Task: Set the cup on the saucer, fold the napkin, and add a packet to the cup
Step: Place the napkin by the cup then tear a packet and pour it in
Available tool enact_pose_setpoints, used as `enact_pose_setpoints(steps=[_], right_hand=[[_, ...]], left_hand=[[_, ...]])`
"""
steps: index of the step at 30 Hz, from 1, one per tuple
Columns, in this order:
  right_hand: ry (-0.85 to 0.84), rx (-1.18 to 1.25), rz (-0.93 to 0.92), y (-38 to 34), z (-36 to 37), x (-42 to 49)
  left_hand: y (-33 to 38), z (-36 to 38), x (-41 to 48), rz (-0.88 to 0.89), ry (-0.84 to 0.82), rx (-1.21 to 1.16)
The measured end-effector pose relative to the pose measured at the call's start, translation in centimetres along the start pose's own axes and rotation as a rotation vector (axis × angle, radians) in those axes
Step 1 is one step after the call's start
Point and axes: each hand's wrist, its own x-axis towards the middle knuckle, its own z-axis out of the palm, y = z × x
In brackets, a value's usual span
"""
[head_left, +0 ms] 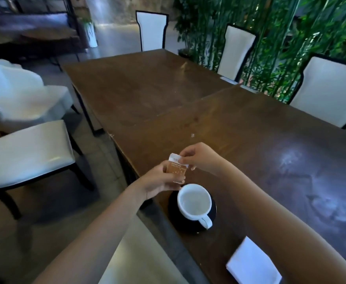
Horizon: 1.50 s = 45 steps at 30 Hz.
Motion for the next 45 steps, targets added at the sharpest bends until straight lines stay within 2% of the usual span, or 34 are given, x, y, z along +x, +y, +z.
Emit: enact_pose_setpoints(steps=[3, 7, 9, 12, 19, 26, 32, 37, 45], right_hand=[[0.060, 0.136, 0.146, 2.0, 0.7, 3.1], [0.092, 0.305, 0.315, 3.9, 2.2, 7.0], [0.102, 0.368, 0.372, 4.9, 3.1, 8.7], [0.094, 0.368, 0.416, 6.5, 4.7, 10.8], [0.027, 0.222, 0.369, 10.3, 7.8, 14.2], [-0.085, -0.055, 0.112, 12.0, 8.0, 15.4], [-0.101, -0.045, 0.072, 13.7, 7.7, 15.4], [-0.110, -0.158, -0.017, 13.6, 8.6, 15.6], [-0.067, -0.151, -0.034, 13.0, 9.2, 16.2]], left_hand=[[0.6, -0.6, 2.1, 0.073, 0.270, 0.261], [0.5, -1.5, 5.7, 0.143, 0.504, 0.773], [0.2, -2.1, 7.4, 0.175, 0.558, 0.934], [-0.9, -3.1, 9.4, 0.130, 0.553, 1.057], [-3.6, -6.0, 12.8, -0.002, 0.492, 1.170], [-5.1, -7.4, 14.5, 0.053, 0.604, 1.333], [-5.5, -7.3, 14.5, -0.029, 0.605, 1.226], [-5.8, -7.0, 14.3, -0.007, 0.649, 1.199], [-5.7, -7.0, 14.2, 0.017, 0.684, 1.192]])
